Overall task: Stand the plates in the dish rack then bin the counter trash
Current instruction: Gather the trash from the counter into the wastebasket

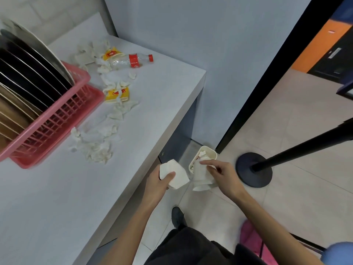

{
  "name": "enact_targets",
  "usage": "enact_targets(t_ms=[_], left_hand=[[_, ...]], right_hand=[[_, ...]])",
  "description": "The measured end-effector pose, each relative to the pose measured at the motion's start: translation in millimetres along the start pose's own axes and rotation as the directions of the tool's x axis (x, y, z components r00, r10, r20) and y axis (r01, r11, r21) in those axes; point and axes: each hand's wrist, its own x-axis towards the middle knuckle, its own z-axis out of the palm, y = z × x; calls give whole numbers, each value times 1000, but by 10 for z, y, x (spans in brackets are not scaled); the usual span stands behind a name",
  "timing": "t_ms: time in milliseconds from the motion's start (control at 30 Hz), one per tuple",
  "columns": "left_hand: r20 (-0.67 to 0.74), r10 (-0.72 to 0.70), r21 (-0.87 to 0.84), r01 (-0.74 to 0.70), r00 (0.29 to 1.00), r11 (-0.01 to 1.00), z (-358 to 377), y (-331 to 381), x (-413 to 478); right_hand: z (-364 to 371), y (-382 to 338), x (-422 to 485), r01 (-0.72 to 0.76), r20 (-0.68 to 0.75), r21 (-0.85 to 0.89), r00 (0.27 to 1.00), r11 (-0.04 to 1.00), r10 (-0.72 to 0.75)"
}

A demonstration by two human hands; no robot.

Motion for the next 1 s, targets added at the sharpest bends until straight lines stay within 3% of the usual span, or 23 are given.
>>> enact_targets(t_ms=[667,1000], left_hand=[[199,-94,239,45,975,970,368,-48,713],[231,-137,289,66,963,955,925,-539,1252]], right_hand=[[-149,487,144,-229,-27,-30,973,973,228],[-310,1341,589,-257,-80,-23,964,966,255]])
